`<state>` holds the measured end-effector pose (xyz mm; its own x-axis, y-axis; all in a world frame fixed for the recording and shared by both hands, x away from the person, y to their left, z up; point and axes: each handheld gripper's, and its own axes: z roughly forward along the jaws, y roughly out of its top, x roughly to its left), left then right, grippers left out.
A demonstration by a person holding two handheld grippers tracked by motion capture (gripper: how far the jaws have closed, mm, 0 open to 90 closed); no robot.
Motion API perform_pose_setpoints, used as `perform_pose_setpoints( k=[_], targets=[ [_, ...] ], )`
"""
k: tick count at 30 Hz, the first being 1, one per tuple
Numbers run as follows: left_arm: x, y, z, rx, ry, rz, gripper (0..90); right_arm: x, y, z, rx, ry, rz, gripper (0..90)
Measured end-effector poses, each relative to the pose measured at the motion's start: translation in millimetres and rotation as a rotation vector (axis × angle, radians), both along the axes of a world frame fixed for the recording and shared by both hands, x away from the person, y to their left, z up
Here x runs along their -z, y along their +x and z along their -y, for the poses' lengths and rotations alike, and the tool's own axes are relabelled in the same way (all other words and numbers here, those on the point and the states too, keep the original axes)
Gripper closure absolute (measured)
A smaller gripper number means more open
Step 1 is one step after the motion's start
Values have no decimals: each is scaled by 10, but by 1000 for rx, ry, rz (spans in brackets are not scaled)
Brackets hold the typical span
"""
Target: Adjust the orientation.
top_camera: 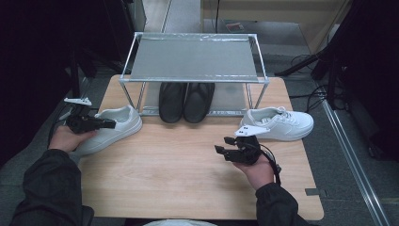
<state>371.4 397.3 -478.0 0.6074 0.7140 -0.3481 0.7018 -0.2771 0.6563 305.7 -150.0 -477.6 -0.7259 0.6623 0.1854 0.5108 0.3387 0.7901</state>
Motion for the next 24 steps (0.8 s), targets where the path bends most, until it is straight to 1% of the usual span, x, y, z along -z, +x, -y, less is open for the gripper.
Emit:
perform_pose_setpoints(
  k=[1, 3, 4, 6, 8, 10, 13, 14, 16, 22, 24],
  targets=[
    [-5, 1, -5, -2, -7, -13, 818, -2, 2, 4, 1, 1, 3, 481],
    [-19, -8, -7, -10, -17, -25, 824, -5, 3, 8, 4, 7, 1, 482],
    [-31, -16, -8, -11, -18, -22, 825, -5, 5, 8, 4, 8, 0, 482],
    [-65, -35, -19, -15, -38, -30, 826, -3, 11, 7, 3, 9, 2, 482],
    [-115, -55, -19, -41, -56, -36, 828, -1, 14, 1, -1, 9, -1, 482],
    [-157, -79, -4, -37, -67, -41, 829, 1, 18, -6, -4, 10, 0, 482],
    [-206, -130, 64, -25, -48, -35, 827, -1, 22, -18, -3, 17, -7, 481],
    [-224, -150, 88, -18, -39, -30, 827, -6, 23, -20, -3, 22, -9, 480],
    [-257, -190, 126, -20, -33, -18, 827, -14, 28, -20, -5, 28, -4, 480],
    [-342, -299, 248, -15, -51, -15, 828, -38, 39, -24, -9, 36, 2, 478],
    [-361, -335, 302, -3, -46, -10, 827, -39, 44, -32, -9, 38, -1, 477]
  ],
)
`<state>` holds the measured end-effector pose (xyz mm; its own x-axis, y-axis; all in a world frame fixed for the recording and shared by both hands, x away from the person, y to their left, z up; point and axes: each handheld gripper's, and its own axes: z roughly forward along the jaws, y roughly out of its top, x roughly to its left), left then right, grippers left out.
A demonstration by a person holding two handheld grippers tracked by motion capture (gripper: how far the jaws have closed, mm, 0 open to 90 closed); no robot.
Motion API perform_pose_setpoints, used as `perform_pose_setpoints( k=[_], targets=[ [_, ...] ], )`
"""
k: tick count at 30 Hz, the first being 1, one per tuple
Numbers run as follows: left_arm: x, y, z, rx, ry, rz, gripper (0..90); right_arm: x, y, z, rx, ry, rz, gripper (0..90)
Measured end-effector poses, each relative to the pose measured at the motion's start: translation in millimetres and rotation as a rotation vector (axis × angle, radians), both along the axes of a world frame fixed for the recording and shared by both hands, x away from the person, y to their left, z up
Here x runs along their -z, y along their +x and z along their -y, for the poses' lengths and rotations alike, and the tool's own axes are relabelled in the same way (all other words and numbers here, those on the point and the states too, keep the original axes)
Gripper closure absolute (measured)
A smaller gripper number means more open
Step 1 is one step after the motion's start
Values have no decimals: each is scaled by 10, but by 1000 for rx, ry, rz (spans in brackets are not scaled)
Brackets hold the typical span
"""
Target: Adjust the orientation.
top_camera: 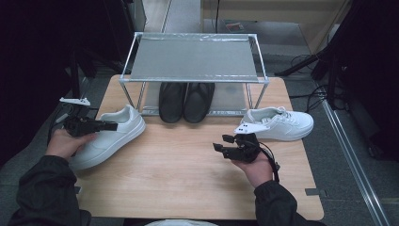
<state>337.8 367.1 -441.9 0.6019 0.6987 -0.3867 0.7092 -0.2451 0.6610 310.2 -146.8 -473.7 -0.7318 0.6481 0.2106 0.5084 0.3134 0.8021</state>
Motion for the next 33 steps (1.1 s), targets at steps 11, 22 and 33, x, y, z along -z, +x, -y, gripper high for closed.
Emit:
perform_pose_setpoints(
  k=[11, 22, 33],
  targets=[
    [-87, -107, 431, 91, 30, 13, 825, 17, 37, -65, -16, -19, -8, 469],
    [-127, -118, 907, 203, 31, 2, 823, 4, 22, -29, -5, 0, -5, 468],
    [-118, -52, 1411, 327, 32, -3, 822, 13, -38, 60, 28, 1, -6, 467]
  ],
)
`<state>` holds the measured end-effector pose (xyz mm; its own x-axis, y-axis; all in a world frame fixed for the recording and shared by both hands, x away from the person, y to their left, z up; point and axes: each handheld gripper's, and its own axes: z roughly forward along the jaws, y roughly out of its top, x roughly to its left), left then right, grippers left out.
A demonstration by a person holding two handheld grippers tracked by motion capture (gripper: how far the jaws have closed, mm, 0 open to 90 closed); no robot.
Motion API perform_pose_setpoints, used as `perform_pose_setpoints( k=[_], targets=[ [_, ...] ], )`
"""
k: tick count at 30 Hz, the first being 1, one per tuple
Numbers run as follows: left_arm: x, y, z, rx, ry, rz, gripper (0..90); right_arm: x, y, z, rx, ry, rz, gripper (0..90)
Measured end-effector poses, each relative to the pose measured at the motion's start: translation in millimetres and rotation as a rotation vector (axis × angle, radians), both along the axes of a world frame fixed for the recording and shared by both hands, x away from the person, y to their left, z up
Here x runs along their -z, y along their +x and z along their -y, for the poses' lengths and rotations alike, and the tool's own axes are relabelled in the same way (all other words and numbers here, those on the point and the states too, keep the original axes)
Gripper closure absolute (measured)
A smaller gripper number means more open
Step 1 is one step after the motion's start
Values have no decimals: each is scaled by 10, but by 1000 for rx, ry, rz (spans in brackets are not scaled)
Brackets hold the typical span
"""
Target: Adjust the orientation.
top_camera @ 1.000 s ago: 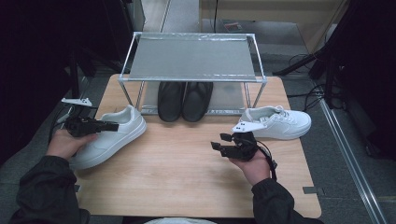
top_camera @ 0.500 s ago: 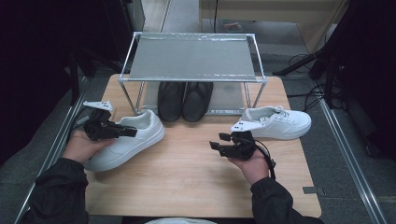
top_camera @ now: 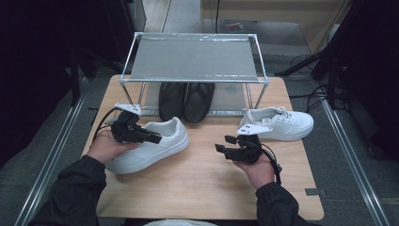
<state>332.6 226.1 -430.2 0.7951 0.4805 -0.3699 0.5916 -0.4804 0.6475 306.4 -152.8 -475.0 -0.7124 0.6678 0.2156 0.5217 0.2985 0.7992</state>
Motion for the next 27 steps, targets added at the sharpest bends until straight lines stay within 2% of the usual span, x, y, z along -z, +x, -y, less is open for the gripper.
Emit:
perform_pose_setpoints(
  k=[5, 11, 14, 18, 24, 27],
  targets=[
    [28, 38, 196, 46, 13, 0, 822, 15, -35, 33, 13, -6, -1, 466],
    [74, 76, 449, 111, 4, -15, 823, 17, -70, 102, 43, -2, -7, 465],
    [84, 80, 594, 128, 17, -9, 823, 17, -85, 121, 52, 1, -8, 465],
    [122, 104, 774, 152, 12, -8, 823, 13, -107, 145, 56, 2, -1, 466],
    [223, 117, 1001, 207, 43, 12, 820, 17, -134, 169, 65, 3, 1, 466],
    [297, 133, 1072, 220, 54, 1, 819, 23, -147, 178, 68, 5, -1, 465]
  ],
)
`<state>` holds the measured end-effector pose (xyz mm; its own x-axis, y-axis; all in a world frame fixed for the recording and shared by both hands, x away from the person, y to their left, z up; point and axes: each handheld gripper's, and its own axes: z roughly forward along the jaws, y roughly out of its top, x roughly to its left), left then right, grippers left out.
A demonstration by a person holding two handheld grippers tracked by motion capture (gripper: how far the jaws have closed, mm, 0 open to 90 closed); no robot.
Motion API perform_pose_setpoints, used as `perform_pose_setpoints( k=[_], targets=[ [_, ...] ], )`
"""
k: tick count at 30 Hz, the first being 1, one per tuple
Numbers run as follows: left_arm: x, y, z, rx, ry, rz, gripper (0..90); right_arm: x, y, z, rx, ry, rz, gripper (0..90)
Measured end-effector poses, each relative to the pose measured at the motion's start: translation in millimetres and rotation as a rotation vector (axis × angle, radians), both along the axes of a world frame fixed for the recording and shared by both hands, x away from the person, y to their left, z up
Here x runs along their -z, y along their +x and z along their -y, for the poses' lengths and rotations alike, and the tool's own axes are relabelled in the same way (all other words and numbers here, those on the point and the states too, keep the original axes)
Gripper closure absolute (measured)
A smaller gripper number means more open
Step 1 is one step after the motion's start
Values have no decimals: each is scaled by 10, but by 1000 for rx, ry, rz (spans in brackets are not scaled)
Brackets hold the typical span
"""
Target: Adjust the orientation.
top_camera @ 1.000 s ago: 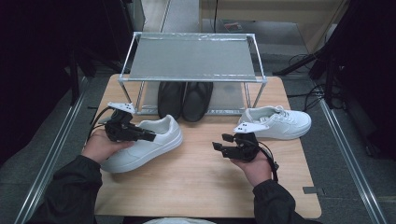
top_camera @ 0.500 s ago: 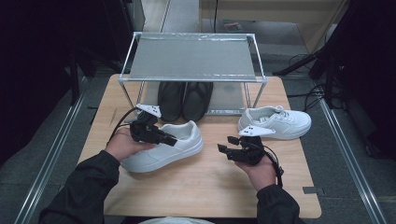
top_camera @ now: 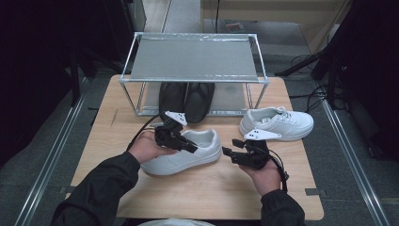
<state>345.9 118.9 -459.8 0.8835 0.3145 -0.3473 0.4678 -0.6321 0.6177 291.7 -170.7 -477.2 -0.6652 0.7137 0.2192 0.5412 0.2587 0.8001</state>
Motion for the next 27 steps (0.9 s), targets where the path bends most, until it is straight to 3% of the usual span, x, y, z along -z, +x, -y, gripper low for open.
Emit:
perform_pose_setpoints(
  k=[7, 11, 18, 21, 27],
  targets=[
    [102, -11, 79, 29, 29, -29, 798, 2, -28, 28, 11, 2, 2, 467],
    [104, -9, 75, 33, 30, -19, 782, 3, -40, 28, 10, 2, 4, 468],
    [42, -14, 23, -30, 20, 19, 619, 13, -37, -2, 0, -6, 2, 473],
    [-8, -1, -24, -53, -8, 30, 593, 13, -29, -11, -3, -9, 2, 477],
    [-82, -77, -101, -72, -1, 35, 560, 6, -9, -47, -21, -10, 0, 503]
  ],
)
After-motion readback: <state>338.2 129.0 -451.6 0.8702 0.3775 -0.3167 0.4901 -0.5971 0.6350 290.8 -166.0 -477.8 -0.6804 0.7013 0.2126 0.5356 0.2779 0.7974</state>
